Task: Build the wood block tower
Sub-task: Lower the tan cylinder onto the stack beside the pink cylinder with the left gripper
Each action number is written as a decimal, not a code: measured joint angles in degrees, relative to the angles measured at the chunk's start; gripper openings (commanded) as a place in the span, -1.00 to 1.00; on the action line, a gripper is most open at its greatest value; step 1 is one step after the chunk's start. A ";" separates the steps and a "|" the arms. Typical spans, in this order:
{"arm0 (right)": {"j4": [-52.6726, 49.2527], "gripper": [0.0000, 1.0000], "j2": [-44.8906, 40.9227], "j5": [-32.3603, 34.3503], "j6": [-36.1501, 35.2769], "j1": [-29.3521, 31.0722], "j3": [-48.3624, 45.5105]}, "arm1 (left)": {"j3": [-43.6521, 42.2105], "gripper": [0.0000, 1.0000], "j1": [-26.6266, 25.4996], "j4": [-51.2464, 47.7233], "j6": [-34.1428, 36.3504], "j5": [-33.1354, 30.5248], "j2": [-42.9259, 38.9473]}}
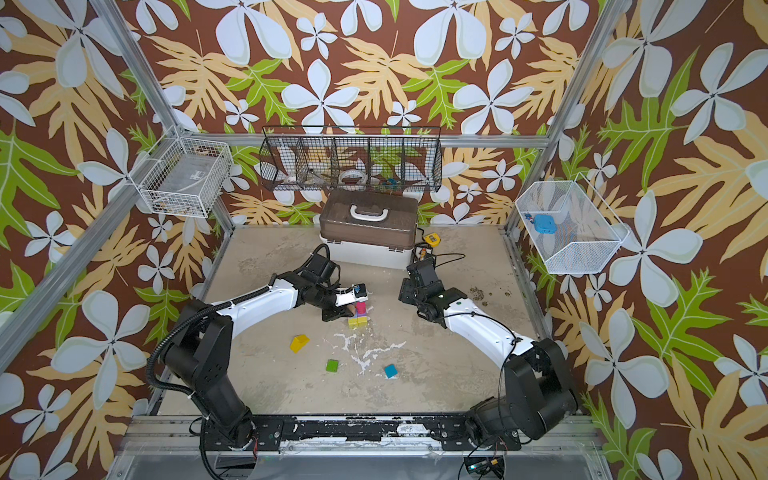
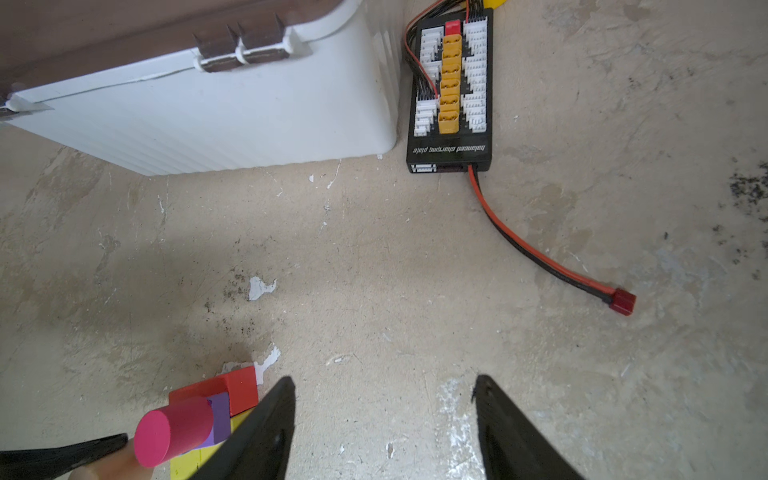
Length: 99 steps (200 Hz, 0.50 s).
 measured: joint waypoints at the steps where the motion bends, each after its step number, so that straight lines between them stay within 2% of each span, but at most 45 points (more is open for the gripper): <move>1: 0.00 0.36 0.00 0.00 0.00 0.00 0.00 | 0.00 -1.00 0.02 0.00 -0.02 -0.02 0.00; 99: -0.02 0.36 0.04 -0.07 0.00 0.00 0.02 | 1.40 -1.00 0.17 -0.09 -0.68 -0.07 1.73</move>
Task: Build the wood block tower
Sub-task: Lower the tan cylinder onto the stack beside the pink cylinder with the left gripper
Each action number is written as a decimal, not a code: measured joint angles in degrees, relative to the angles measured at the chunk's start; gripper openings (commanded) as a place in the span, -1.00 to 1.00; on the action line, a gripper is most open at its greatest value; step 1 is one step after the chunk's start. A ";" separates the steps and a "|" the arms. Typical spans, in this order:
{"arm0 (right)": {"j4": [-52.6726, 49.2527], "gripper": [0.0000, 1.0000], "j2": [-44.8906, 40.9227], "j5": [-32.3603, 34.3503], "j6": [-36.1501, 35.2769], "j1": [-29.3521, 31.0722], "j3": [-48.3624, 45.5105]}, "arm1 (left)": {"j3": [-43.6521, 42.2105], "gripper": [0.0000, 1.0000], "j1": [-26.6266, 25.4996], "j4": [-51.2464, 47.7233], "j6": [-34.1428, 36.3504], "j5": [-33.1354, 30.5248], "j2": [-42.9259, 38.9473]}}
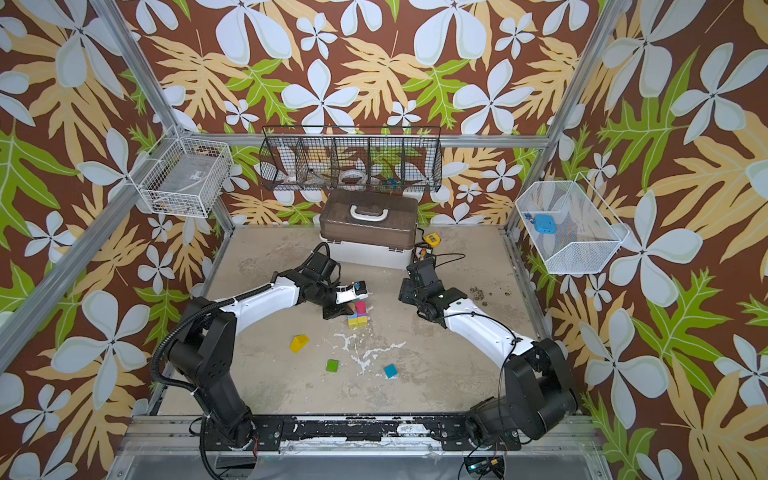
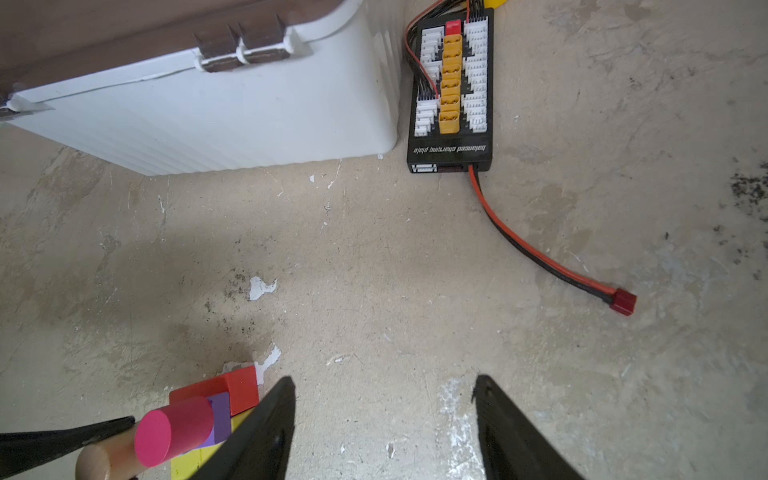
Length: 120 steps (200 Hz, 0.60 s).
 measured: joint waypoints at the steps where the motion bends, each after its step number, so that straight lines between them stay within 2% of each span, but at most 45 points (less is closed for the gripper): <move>1: 0.00 0.36 0.00 0.00 0.00 0.00 0.00 | 0.00 -1.00 0.00 0.00 0.00 -0.02 0.00; 120: 0.00 0.36 0.24 -0.04 0.00 0.00 0.31 | 0.87 -1.00 0.00 -0.52 -0.07 -0.17 1.60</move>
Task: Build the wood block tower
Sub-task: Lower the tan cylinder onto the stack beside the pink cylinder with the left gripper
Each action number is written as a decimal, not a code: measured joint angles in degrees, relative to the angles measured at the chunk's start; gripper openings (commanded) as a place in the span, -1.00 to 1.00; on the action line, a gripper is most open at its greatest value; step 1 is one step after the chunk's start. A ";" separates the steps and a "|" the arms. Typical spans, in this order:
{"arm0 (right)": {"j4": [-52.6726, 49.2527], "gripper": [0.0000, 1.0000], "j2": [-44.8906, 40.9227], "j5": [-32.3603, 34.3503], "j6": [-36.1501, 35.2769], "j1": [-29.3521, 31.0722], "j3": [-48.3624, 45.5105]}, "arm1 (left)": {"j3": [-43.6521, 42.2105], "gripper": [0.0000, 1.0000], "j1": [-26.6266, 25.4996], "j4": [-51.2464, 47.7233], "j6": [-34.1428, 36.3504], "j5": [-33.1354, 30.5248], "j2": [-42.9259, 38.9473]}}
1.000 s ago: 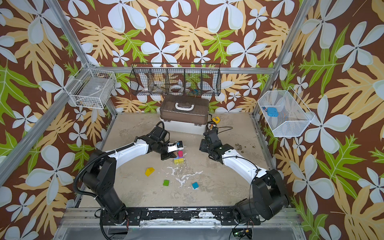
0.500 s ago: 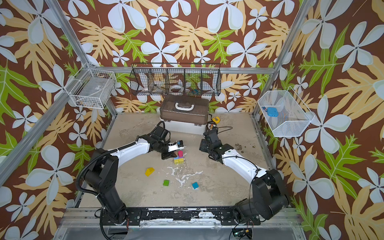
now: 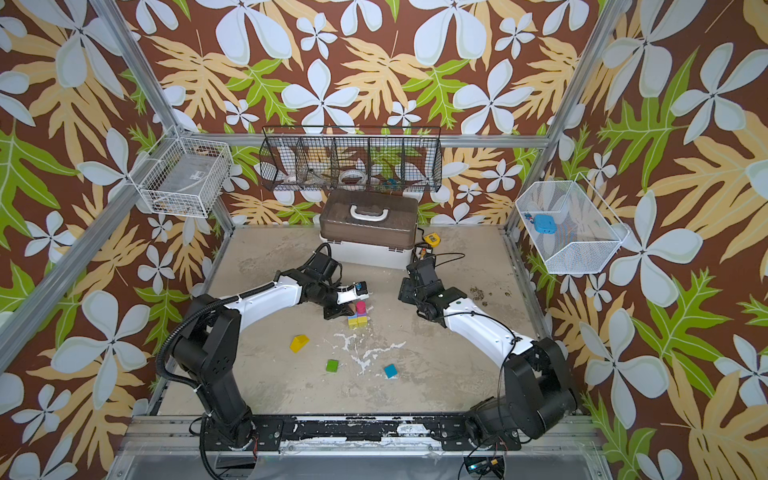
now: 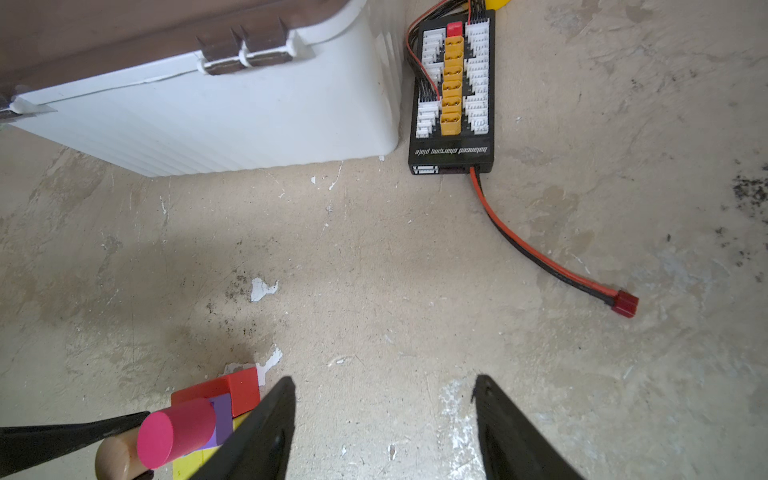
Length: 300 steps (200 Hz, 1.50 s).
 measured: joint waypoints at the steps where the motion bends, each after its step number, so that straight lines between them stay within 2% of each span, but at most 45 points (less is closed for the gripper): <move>1: 0.00 0.36 0.02 0.00 0.00 0.00 0.00 | 0.02 -1.00 0.00 -0.02 0.00 0.00 0.00; 75: 0.00 0.37 0.07 -0.04 0.00 0.00 0.00 | 0.55 -1.00 0.00 -0.81 -0.04 -0.02 0.85; 133: 0.00 0.36 0.15 -0.07 0.00 0.00 0.00 | 0.74 -0.74 0.00 -0.85 -0.20 -0.02 0.96; 206: 0.00 0.37 0.15 -0.39 0.00 0.00 0.00 | 0.87 -0.62 0.00 -0.96 -0.22 -0.17 0.96; 269: 0.00 0.36 0.15 -0.44 0.00 0.00 0.00 | 1.01 -0.32 0.00 -0.98 -0.37 -0.20 0.96; 300: 0.00 0.37 0.15 -0.48 0.00 0.00 0.00 | 1.09 -0.28 0.00 -0.98 -0.37 -0.22 0.98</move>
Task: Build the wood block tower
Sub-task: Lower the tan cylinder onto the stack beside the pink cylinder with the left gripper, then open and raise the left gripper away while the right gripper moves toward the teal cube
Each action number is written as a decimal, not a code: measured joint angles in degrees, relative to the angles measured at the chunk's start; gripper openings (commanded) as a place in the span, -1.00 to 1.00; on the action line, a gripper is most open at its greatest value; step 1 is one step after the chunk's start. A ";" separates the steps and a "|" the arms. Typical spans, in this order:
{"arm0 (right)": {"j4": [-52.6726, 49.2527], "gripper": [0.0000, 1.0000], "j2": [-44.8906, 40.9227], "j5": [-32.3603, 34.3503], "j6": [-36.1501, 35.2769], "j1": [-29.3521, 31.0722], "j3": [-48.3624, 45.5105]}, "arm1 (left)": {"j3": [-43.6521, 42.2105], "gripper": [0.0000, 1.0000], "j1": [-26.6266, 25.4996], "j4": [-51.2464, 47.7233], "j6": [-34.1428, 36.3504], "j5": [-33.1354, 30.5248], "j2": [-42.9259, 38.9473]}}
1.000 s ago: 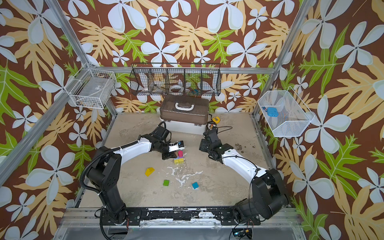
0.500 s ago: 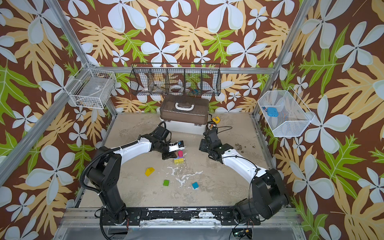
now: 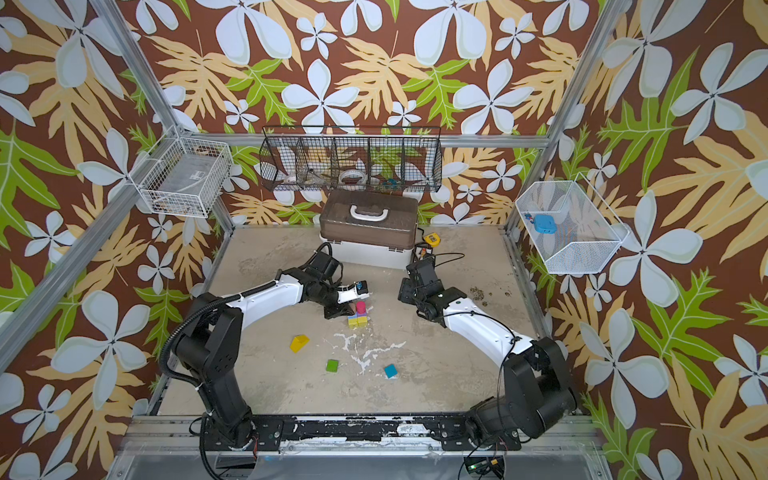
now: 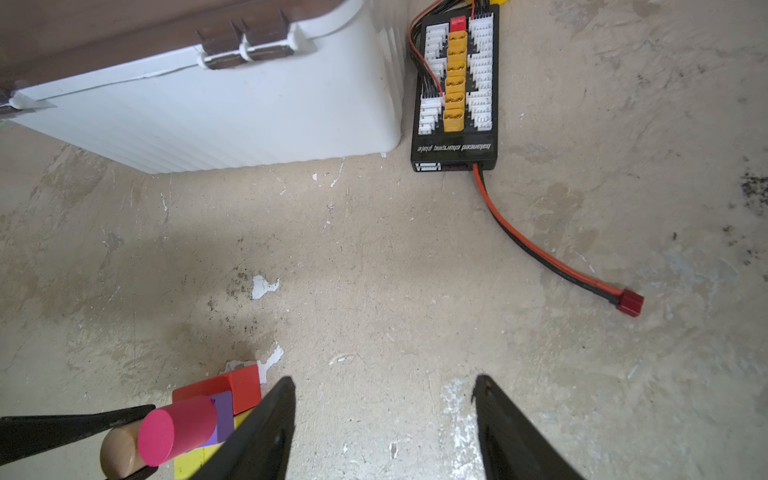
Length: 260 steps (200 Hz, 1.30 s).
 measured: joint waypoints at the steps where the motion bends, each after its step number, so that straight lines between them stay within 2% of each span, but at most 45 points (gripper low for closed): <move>1: 0.00 0.37 0.00 0.00 0.00 0.00 0.00 | 0.00 -0.28 0.00 0.00 0.00 0.00 0.00; 40: 0.00 0.37 0.00 -0.39 0.00 0.00 0.00 | 0.02 -0.08 0.00 -0.07 0.00 -0.26 0.52; 67: 0.00 0.36 0.00 -0.39 0.00 0.00 0.00 | 0.04 0.21 0.00 -0.22 0.04 -0.44 0.70; 73: 0.00 0.37 0.00 -0.39 0.00 0.00 0.00 | 0.07 0.36 0.00 -0.22 0.04 -0.44 0.70; 75: 0.00 0.36 0.00 -0.39 0.00 0.00 0.00 | 0.09 0.51 0.00 -0.24 0.04 -0.44 0.70; 77: 0.00 0.37 0.00 -0.39 0.00 0.00 0.00 | 0.09 0.81 0.00 -0.24 0.04 -0.44 0.70; 78: 0.00 0.37 0.00 -0.39 0.00 0.00 0.00 | 0.11 0.90 0.00 -0.24 0.07 -0.44 0.70; 81: 0.00 0.37 0.00 -0.39 0.00 0.00 0.00 | 0.11 0.98 0.00 -0.22 0.22 -0.44 0.70; 141: 0.00 0.37 0.00 -0.39 0.00 0.00 0.00 | -0.31 0.99 0.00 -0.11 0.20 -0.50 -1.62; 184: 0.02 0.37 0.52 -0.61 0.02 0.00 0.00 | -5.14 1.00 0.00 4.00 -2.84 -1.62 -11.89; 198: 0.04 0.36 0.94 -0.83 0.02 0.00 0.00 | -7.85 1.00 0.00 8.09 -6.78 -3.93 -17.25; 214: 0.04 0.36 1.29 -0.90 0.07 0.00 0.00 | -10.34 1.00 0.00 13.11 -14.49 -8.35 -23.32; 260: 1.11 0.36 0.33 -2.43 0.20 0.07 -1.31 | -18.40 1.00 0.00 26.23 -48.22 -21.42 -37.90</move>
